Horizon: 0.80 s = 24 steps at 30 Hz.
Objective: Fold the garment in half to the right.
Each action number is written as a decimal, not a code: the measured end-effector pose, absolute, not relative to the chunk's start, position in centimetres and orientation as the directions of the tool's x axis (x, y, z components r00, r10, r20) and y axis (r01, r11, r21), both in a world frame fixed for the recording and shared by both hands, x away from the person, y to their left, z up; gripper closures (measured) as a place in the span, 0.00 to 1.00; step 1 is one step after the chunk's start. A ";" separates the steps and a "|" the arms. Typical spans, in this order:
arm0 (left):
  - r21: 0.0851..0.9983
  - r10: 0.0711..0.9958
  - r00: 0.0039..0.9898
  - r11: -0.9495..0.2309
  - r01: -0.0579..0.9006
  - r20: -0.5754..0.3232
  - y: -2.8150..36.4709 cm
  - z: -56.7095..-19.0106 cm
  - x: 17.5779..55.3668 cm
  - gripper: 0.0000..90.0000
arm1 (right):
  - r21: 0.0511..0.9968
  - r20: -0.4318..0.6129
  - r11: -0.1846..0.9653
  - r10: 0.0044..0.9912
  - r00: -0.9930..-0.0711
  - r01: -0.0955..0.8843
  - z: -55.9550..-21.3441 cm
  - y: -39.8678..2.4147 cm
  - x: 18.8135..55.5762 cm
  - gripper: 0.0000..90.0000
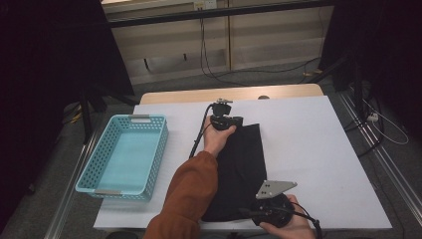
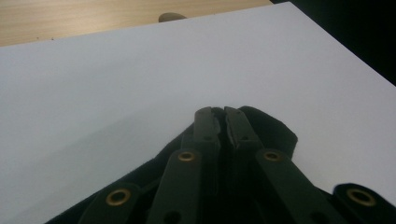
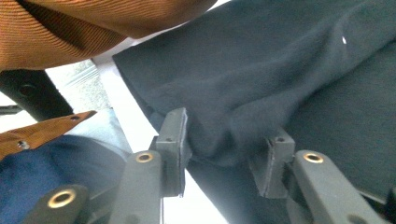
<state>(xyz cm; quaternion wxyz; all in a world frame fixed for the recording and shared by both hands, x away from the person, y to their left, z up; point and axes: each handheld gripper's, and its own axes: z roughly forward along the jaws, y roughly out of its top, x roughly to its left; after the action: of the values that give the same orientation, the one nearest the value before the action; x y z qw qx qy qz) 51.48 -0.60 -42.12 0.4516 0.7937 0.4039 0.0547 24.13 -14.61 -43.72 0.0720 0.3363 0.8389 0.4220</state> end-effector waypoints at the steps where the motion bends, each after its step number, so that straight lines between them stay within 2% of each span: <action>1: 0.762 0.687 0.671 -0.269 0.590 -0.278 -0.7 -42.1 51.5 0.95 | 0.759 0.166 0.412 0.626 -0.762 0.504 -43.7 -14.8 24.1 0.65; 6: 0.760 0.690 0.667 -0.264 0.593 -0.281 -0.9 -42.1 51.5 0.95 | 0.776 0.172 0.375 0.648 -0.742 0.508 -43.2 -15.8 24.2 0.62; 12: 0.765 0.680 0.676 -0.265 0.587 -0.284 -1.6 -42.0 51.3 0.95 | 0.791 0.187 0.336 0.661 -0.726 0.511 -42.8 -16.8 24.1 0.64; 13: 0.765 0.680 0.676 -0.265 0.587 -0.284 -1.6 -42.0 51.3 0.95 | 0.790 0.190 0.333 0.665 -0.722 0.515 -42.7 -17.0 24.1 0.67; 14: 0.764 0.678 0.675 -0.260 0.591 -0.291 -1.8 -42.0 51.3 0.95 | 0.789 0.193 0.333 0.664 -0.723 0.517 -42.7 -17.1 24.1 0.76; 18: 0.765 0.680 0.672 -0.255 0.591 -0.293 -2.0 -42.0 51.4 0.95 | 0.779 0.199 0.336 0.668 -0.717 0.529 -42.9 -17.3 24.1 0.95; 24: 0.760 0.681 0.672 -0.262 0.595 -0.291 -2.9 -42.1 51.5 0.95 | 0.775 0.180 0.358 0.665 -0.725 0.520 -42.8 -17.4 23.5 0.98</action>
<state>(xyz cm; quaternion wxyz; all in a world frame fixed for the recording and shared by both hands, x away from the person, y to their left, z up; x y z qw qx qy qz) 51.50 -2.94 -42.13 0.4552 0.7929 0.4023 0.0474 23.51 -17.43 -42.80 0.0829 0.3615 0.8197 0.4365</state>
